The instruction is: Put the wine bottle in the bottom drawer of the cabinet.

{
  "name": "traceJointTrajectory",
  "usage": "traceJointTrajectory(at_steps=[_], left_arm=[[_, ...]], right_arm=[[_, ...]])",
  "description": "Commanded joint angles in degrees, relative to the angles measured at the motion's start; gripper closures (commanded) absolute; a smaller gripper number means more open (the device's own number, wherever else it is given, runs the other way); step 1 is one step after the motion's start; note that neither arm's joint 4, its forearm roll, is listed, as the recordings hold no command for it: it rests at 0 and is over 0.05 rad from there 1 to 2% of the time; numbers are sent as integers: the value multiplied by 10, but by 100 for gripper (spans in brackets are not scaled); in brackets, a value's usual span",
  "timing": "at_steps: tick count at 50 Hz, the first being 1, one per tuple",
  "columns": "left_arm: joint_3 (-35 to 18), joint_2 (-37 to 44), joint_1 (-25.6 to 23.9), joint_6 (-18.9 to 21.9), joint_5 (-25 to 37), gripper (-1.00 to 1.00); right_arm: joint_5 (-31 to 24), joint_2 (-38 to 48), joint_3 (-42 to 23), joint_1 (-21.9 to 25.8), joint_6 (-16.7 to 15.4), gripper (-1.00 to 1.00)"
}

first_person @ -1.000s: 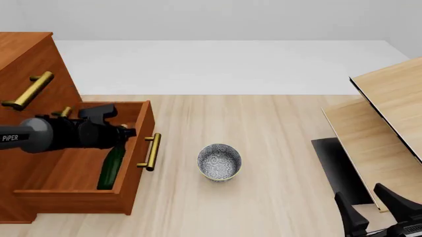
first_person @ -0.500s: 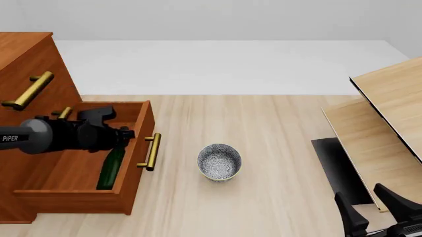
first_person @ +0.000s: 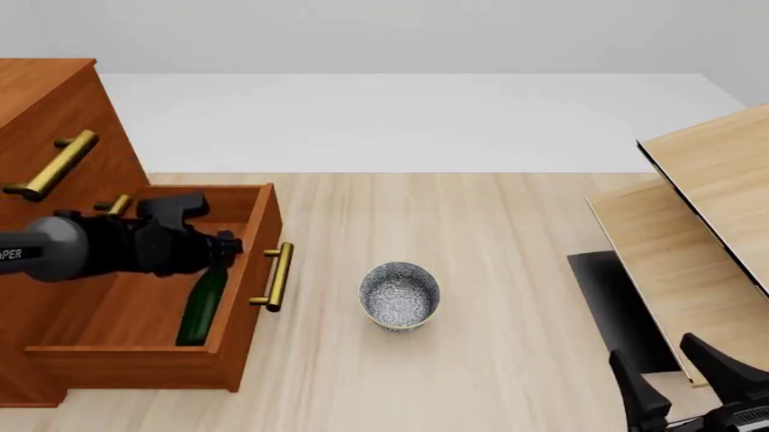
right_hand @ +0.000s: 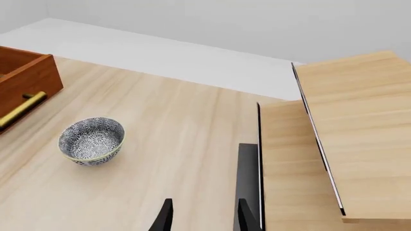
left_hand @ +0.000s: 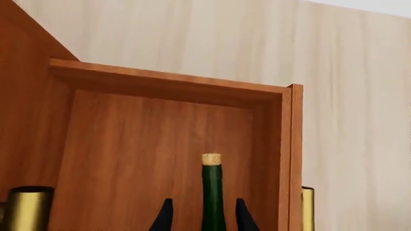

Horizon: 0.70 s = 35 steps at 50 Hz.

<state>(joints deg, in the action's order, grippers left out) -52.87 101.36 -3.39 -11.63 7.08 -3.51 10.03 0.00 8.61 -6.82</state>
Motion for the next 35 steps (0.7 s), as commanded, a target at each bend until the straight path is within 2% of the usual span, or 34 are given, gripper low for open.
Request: traceJointTrajectory(at_steps=[1, 14, 16, 19, 20, 22, 24, 26, 27, 28, 31, 32, 35], left_arm=[[-16, -33, -5, 32, 32, -100], [-35, -95, -2, 62, 82, -100], [-35, -109, -10, 56, 89, -100], [-38, -124, -2, 79, 100, -100], [-38, -137, 1, 98, 107, -100], [-39, -154, -15, 82, 116, -100], [-43, -169, -7, 102, 128, -100], [-43, -185, -32, 84, 137, -100], [-46, -193, -17, 109, 146, -100], [-46, -203, -17, 114, 150, -100], [-56, -247, -30, 109, 179, -100], [-59, -261, -28, 125, 190, -100], [-69, -296, -39, 129, 218, -100]], right_arm=[[3, 2, 0, 0, 1, -100], [-1, -2, 0, 0, 1, -100], [0, -1, 0, -1, 2, -100], [3, 2, 0, 1, 1, -100], [5, 4, 0, 1, 1, -100], [5, 4, 0, -1, 2, -100], [3, 2, 0, -1, 1, -100], [-3, -3, 0, 1, 0, -100], [-1, -2, 0, 2, 0, -100], [-1, -2, 0, 2, 1, -100], [-1, -3, 0, 1, 1, -100], [-1, -3, 0, 1, 1, -100], [-5, -7, 0, 2, 0, -100]])
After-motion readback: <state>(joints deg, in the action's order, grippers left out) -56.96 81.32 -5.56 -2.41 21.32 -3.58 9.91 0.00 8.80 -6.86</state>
